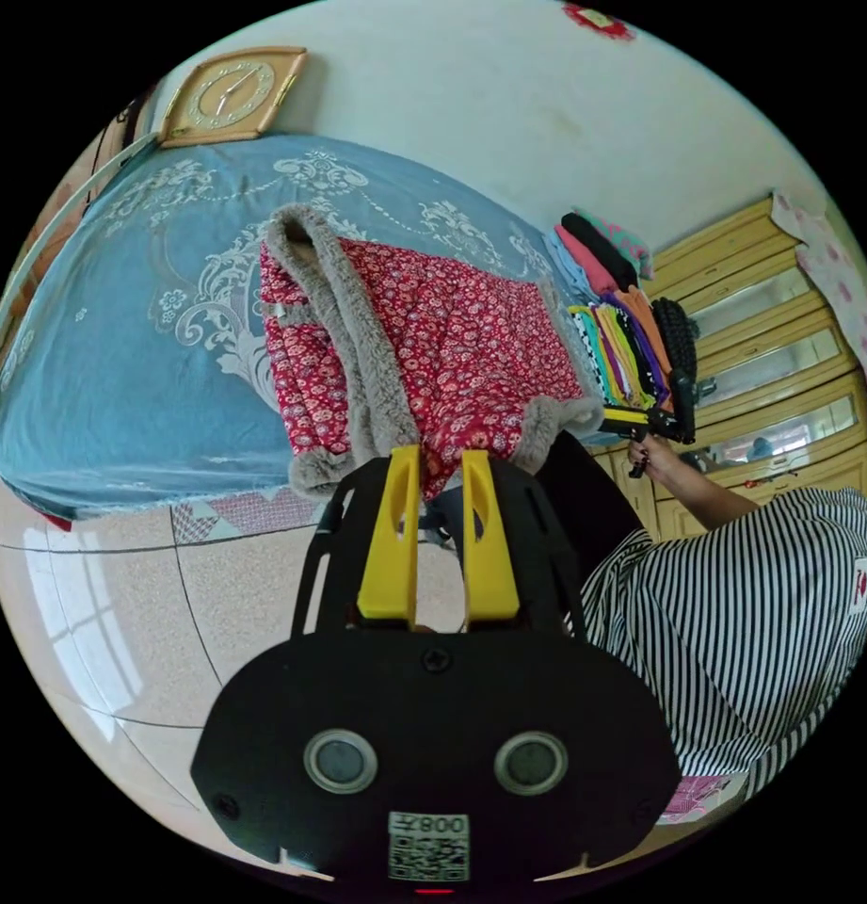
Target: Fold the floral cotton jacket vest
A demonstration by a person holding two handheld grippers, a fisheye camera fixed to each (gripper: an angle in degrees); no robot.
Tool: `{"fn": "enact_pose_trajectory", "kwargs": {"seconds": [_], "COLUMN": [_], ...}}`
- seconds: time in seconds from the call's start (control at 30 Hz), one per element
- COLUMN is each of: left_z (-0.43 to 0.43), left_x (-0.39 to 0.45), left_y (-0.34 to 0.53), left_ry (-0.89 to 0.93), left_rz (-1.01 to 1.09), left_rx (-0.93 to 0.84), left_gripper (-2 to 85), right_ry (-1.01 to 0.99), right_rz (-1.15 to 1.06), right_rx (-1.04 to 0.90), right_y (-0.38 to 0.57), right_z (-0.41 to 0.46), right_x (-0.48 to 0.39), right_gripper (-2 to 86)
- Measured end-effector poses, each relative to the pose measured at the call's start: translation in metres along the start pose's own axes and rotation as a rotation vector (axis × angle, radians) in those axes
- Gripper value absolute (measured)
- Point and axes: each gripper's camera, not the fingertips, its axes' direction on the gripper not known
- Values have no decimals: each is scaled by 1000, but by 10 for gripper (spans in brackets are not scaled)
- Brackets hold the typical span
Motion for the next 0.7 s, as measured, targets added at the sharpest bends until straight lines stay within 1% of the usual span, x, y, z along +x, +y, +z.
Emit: {"fn": "enact_pose_trajectory", "kwargs": {"seconds": [0.1,0.17,0.33,0.47,0.53,0.6,0.7], "left_z": [4,3,1,-3,-9,-13,-19], "left_x": [-19,-32,-82,-102,-115,-124,-124], "left_y": [-2,-3,8,13,19,25,24], "left_ry": [7,50,304,425,499,540,509], "left_rz": [-42,-73,-209,-260,-300,-329,-339], "left_rx": [-40,-31,53,105,161,211,247], "left_gripper": [68,68,73,84,93,93,81], "right_ry": [-20,-29,-55,-63,-82,-100,-122], "right_rz": [12,15,22,28,50,67,95], "right_rx": [3,5,6,8,14,20,31], "right_y": [3,4,5,5,5,4,3], "right_z": [5,7,14,17,18,18,16], "right_x": [3,5,10,13,17,21,25], "right_gripper": [40,41,42,42,42,41,41]}}
